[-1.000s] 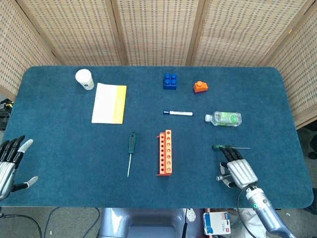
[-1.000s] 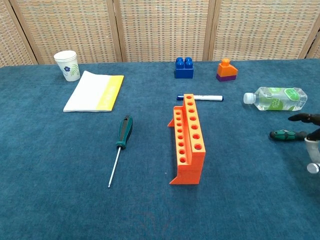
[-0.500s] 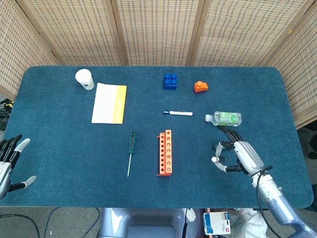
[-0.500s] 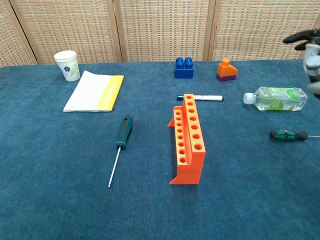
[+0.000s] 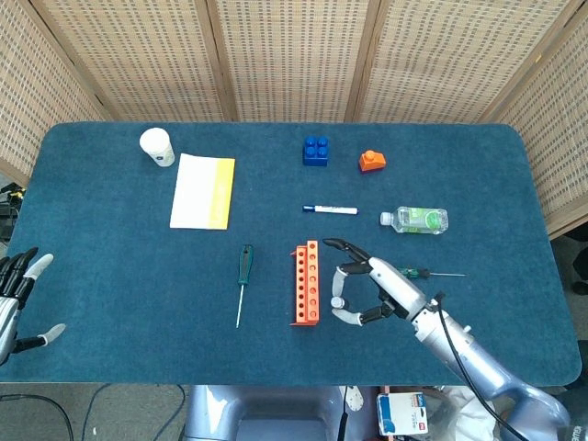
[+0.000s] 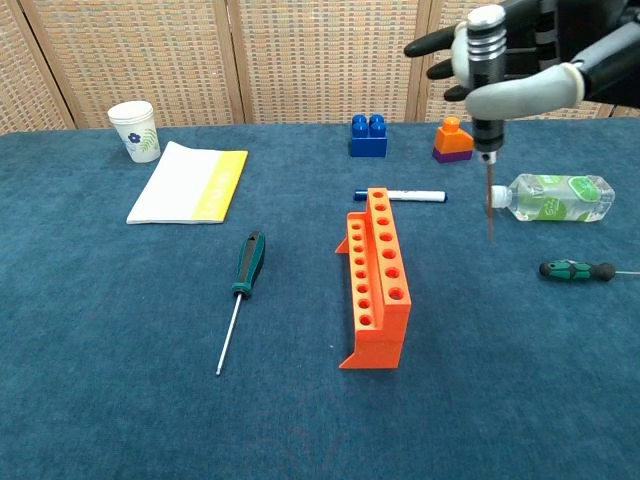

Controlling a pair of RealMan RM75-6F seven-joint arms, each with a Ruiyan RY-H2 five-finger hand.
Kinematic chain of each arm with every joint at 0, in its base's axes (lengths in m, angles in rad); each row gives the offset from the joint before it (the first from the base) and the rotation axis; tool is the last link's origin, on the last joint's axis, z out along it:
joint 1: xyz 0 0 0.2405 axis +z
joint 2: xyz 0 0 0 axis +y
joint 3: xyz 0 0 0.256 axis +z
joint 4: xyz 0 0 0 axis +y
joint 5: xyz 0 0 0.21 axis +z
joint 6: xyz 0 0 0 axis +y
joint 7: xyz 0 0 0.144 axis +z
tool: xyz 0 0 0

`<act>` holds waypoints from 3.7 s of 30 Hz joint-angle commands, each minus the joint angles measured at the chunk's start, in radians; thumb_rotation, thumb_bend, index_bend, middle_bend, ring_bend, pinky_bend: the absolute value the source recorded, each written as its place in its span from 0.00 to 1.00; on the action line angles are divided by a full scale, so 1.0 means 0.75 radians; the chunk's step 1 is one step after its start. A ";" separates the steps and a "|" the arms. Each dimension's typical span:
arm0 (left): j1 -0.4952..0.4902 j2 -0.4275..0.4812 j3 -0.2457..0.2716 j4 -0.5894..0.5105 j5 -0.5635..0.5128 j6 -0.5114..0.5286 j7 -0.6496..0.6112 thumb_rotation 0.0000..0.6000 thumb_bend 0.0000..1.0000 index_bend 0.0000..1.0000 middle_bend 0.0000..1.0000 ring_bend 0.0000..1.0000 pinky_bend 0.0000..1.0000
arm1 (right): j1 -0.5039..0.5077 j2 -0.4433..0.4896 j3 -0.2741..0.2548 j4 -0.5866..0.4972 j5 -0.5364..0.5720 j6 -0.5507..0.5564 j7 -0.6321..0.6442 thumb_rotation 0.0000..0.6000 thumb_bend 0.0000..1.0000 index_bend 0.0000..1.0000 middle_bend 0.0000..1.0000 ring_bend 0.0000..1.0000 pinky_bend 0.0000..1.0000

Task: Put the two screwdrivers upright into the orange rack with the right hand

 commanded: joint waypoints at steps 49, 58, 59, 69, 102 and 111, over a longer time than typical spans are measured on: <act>-0.003 0.019 -0.009 -0.015 -0.014 -0.003 -0.024 1.00 0.00 0.00 0.00 0.00 0.00 | 0.107 -0.387 -0.072 0.368 -0.086 0.053 0.409 1.00 0.56 0.67 0.06 0.00 0.00; -0.003 0.020 -0.010 -0.015 -0.016 -0.003 -0.031 1.00 0.00 0.00 0.00 0.00 0.00 | 0.121 -0.403 -0.081 0.383 -0.064 0.046 0.387 1.00 0.56 0.67 0.06 0.00 0.00; -0.003 0.020 -0.011 -0.015 -0.017 -0.003 -0.031 1.00 0.00 0.00 0.00 0.00 0.00 | 0.122 -0.404 -0.082 0.384 -0.063 0.046 0.386 1.00 0.56 0.67 0.06 0.00 0.00; -0.002 0.024 -0.012 -0.016 -0.018 0.000 -0.038 1.00 0.00 0.00 0.00 0.00 0.00 | 0.132 -0.423 -0.096 0.408 -0.062 0.041 0.395 1.00 0.56 0.67 0.06 0.00 0.00; -0.016 0.018 -0.013 -0.024 -0.038 -0.035 -0.011 1.00 0.00 0.00 0.00 0.00 0.00 | 0.132 -0.588 -0.230 0.748 -0.234 0.163 0.580 1.00 0.55 0.68 0.02 0.00 0.00; -0.021 0.018 -0.011 -0.028 -0.041 -0.048 -0.005 1.00 0.00 0.00 0.00 0.00 0.00 | 0.132 -0.623 -0.258 0.796 -0.256 0.206 0.576 1.00 0.55 0.69 0.02 0.00 0.00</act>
